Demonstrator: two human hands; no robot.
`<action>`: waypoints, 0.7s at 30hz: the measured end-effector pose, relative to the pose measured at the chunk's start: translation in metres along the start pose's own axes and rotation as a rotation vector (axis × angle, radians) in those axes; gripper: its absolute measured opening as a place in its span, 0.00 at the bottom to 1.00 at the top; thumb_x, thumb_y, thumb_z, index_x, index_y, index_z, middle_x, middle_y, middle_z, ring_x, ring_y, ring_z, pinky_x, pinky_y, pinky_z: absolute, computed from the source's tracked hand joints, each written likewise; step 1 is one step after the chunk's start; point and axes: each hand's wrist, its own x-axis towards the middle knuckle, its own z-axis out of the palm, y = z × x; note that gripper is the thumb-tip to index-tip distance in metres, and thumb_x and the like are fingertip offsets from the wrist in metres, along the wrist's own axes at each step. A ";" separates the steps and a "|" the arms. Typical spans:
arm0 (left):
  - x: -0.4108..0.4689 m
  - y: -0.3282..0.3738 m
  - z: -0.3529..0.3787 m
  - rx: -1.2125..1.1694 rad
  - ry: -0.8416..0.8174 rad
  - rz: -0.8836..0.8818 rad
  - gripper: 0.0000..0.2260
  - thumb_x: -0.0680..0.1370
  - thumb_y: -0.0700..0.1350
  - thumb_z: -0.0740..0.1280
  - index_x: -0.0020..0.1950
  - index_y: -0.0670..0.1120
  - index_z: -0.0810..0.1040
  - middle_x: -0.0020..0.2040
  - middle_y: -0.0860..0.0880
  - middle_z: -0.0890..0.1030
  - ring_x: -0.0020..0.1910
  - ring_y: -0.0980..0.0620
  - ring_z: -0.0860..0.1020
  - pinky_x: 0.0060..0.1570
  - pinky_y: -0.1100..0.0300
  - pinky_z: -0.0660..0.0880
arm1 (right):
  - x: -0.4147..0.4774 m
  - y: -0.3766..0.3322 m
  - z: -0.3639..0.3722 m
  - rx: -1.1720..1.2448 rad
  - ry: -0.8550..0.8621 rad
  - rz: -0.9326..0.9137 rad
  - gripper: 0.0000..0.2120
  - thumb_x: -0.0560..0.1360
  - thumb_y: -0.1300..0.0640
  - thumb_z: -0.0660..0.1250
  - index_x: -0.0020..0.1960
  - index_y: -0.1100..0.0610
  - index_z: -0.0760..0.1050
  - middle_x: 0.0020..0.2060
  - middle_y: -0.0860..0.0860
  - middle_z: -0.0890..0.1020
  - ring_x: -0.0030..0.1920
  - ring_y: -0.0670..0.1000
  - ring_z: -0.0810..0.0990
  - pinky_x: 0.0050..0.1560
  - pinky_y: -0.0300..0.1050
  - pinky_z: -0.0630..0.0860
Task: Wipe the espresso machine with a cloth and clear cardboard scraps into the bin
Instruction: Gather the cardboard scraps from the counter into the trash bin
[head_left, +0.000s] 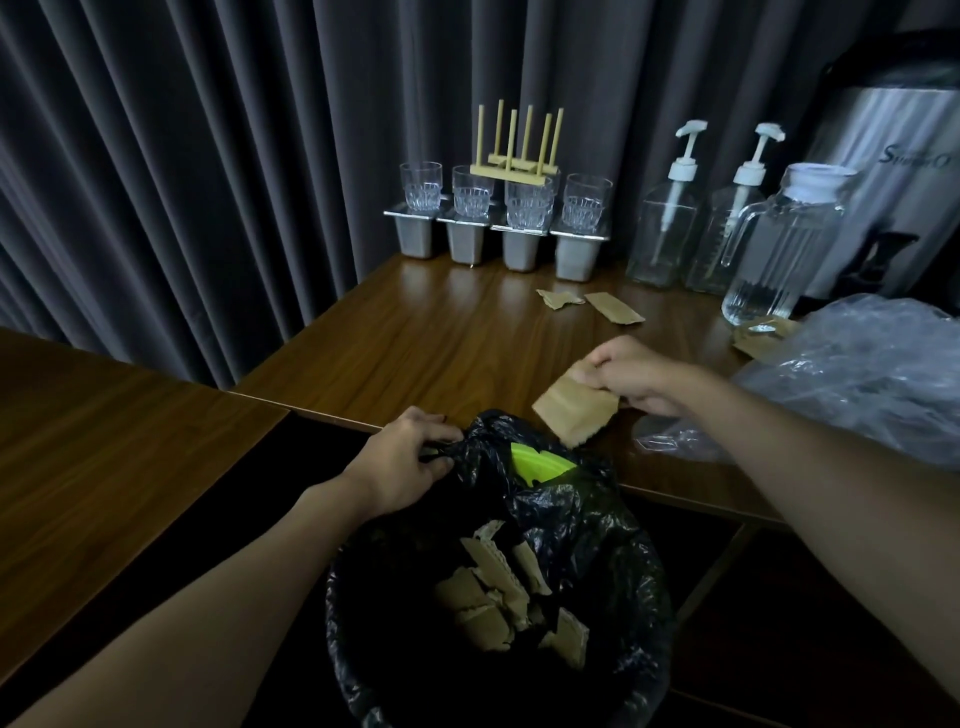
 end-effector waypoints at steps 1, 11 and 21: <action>0.000 0.000 0.000 -0.001 0.001 -0.001 0.17 0.79 0.45 0.69 0.68 0.52 0.76 0.74 0.46 0.67 0.72 0.46 0.68 0.71 0.56 0.65 | -0.004 -0.005 -0.004 0.093 -0.004 -0.011 0.04 0.78 0.60 0.67 0.50 0.61 0.80 0.48 0.55 0.81 0.46 0.50 0.79 0.43 0.43 0.75; 0.000 0.003 -0.002 -0.008 0.004 -0.015 0.16 0.79 0.45 0.69 0.66 0.54 0.78 0.71 0.47 0.69 0.72 0.49 0.68 0.70 0.57 0.65 | -0.002 -0.006 -0.001 0.007 -0.211 -0.176 0.14 0.78 0.52 0.67 0.62 0.56 0.77 0.60 0.53 0.80 0.61 0.52 0.79 0.59 0.45 0.76; 0.002 0.000 -0.001 -0.010 0.020 -0.024 0.16 0.78 0.46 0.70 0.65 0.58 0.77 0.70 0.54 0.68 0.72 0.56 0.67 0.69 0.62 0.63 | 0.112 0.065 -0.016 -0.522 0.360 -0.074 0.31 0.79 0.42 0.58 0.78 0.52 0.55 0.77 0.54 0.56 0.76 0.58 0.56 0.72 0.58 0.59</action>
